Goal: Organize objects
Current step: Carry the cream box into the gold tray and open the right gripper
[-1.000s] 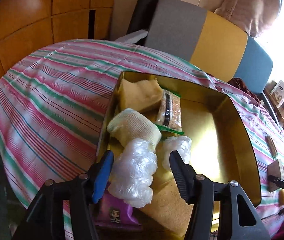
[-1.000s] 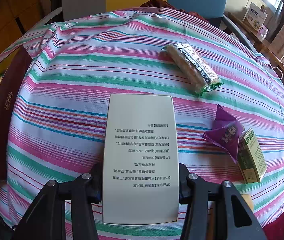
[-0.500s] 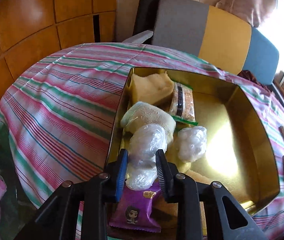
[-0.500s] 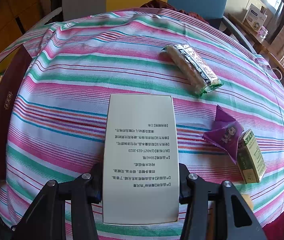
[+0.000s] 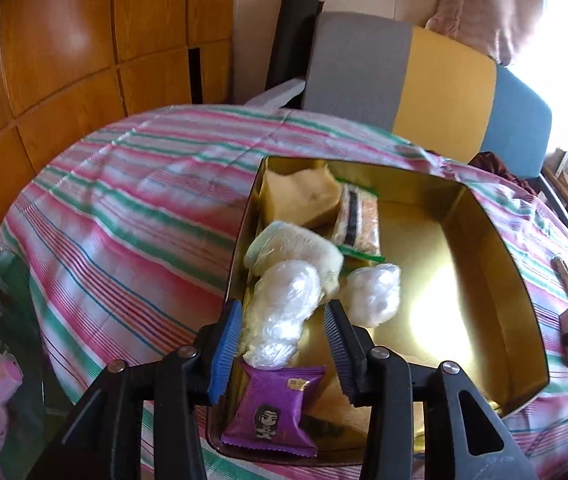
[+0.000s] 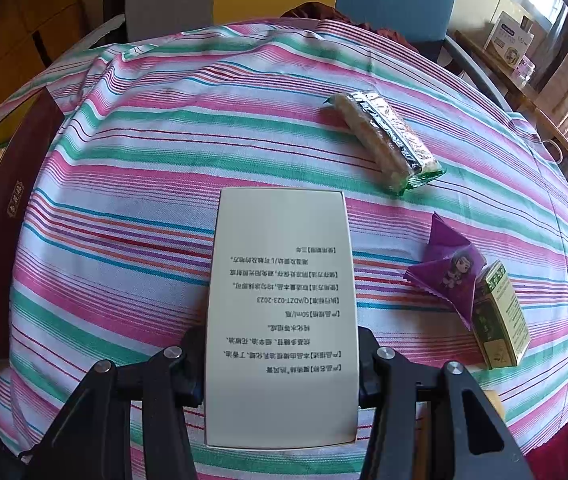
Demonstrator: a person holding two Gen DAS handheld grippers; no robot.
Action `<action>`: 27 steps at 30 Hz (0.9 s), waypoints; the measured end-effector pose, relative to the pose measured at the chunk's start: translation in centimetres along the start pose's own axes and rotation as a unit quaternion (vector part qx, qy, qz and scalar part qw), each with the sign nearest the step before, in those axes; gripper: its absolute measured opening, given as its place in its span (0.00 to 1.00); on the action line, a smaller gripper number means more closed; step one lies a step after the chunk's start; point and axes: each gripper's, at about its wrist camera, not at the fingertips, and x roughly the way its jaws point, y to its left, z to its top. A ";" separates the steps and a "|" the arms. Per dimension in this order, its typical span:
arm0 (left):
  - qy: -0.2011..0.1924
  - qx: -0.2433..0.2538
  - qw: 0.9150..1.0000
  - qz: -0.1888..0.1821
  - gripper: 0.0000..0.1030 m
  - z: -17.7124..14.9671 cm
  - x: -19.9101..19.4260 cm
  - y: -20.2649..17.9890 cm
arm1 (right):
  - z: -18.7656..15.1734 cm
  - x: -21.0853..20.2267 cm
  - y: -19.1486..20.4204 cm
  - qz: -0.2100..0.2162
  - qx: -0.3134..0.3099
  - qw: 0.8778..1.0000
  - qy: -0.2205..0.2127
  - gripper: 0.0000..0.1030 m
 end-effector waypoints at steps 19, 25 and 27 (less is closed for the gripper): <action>-0.018 -0.006 1.000 -0.017 0.47 -0.6 -1.8 1.1 | 1.3 -9.1 9.3 0.097 -0.016 0.992 -0.084 0.49; -0.032 -0.022 0.999 -0.013 0.50 -0.2 -2.5 2.2 | 2.0 -12.2 18.0 0.156 -0.098 0.978 -0.103 0.49; -0.033 -0.029 0.999 -0.014 0.51 -0.1 -2.5 2.6 | 2.0 -12.0 20.6 0.162 -0.120 0.975 -0.095 0.49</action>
